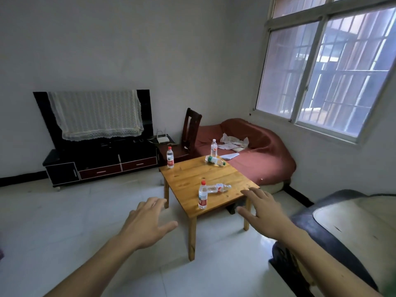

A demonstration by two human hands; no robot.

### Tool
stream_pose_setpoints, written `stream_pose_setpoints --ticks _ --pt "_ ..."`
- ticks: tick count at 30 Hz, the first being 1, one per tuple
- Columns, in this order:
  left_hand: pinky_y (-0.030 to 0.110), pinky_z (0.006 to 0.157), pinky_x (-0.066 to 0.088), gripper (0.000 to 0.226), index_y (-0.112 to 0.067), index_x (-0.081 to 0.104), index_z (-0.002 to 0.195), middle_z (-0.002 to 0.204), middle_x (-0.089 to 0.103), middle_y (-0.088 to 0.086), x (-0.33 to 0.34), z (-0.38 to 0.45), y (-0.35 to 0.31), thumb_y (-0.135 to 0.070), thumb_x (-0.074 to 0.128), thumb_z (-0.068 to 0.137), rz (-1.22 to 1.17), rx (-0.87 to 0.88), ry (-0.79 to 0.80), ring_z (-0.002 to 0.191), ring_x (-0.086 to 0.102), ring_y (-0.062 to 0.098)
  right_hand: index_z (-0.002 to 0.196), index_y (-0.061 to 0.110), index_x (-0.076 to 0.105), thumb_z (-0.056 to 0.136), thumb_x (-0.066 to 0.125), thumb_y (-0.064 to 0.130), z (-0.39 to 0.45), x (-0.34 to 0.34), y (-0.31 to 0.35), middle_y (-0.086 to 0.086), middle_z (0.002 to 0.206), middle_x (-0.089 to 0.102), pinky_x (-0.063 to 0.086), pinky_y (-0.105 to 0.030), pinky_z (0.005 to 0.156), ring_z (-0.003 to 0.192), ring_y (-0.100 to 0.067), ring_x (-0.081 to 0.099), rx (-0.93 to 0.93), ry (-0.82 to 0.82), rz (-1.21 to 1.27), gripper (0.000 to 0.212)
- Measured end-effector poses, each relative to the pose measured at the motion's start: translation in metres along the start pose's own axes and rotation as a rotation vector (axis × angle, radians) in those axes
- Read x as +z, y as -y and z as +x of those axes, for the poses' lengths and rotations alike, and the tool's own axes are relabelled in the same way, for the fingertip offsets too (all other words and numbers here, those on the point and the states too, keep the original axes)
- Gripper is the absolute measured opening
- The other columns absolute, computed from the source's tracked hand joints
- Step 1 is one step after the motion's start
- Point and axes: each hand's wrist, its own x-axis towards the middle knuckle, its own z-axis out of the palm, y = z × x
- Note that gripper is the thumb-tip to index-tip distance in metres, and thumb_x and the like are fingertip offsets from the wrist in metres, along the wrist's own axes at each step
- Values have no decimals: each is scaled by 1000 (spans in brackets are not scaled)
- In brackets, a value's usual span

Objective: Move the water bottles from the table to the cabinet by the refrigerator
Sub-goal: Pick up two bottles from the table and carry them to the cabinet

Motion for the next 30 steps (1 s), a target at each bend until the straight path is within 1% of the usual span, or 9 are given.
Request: stream_pose_setpoints --ticks 3,6,10,14,20,22,25,27,30 --pt "37 113 34 86 -27 20 155 160 23 -6 -3 63 6 -71 49 86 -6 -45 -2 143 28 16 146 34 36 91 46 62 72 19 -10 7 154 34 36 -45 108 141 -24 29 24 43 63 64" --pt "37 112 35 87 -26 21 155 160 24 -6 -4 123 12 -71 49 86 8 -54 12 142 29 17 146 34 34 86 41 69 131 33 -19 7 154 34 36 -49 109 142 -24 27 -8 91 47 70" --pt "36 109 37 87 -26 24 153 159 27 -5 1 195 18 -71 52 84 -16 -62 6 141 32 16 146 36 33 91 43 65 199 42 -31 8 156 32 37 -48 109 144 -23 26 -11 105 15 63" --pt "35 108 39 85 -26 27 152 157 29 -5 16 264 24 -70 54 84 -58 -44 50 139 35 16 147 34 34 92 45 62 257 52 -45 7 156 32 35 -45 110 145 -22 26 21 107 6 62" --pt "38 108 40 86 -31 25 151 157 28 -6 44 380 39 -72 56 82 -164 23 112 139 35 18 148 37 31 92 40 66 336 73 -59 6 157 30 33 -45 111 146 -23 23 106 134 -81 64" --pt "39 109 40 86 -31 24 151 158 26 -6 48 420 39 -70 57 82 -212 49 160 140 34 18 148 38 31 89 35 72 358 73 -59 6 157 30 32 -45 111 146 -22 22 143 150 -99 69" --pt "39 106 42 84 -33 26 149 155 28 -7 53 484 39 -70 57 81 -251 114 180 136 38 18 147 37 31 70 9 88 391 74 -61 8 155 32 33 -45 112 145 -20 24 177 141 -113 95" --pt "38 102 44 81 -32 29 148 153 31 -7 57 523 36 -69 58 82 -260 159 164 134 40 17 147 36 32 67 3 89 412 77 -69 8 155 33 35 -46 111 145 -20 25 202 139 -138 100" --pt "40 103 44 79 -31 30 147 152 32 -6 69 561 31 -67 59 83 -298 198 203 134 39 18 147 35 33 81 21 82 435 82 -81 6 156 33 34 -46 112 145 -22 24 251 167 -149 82"
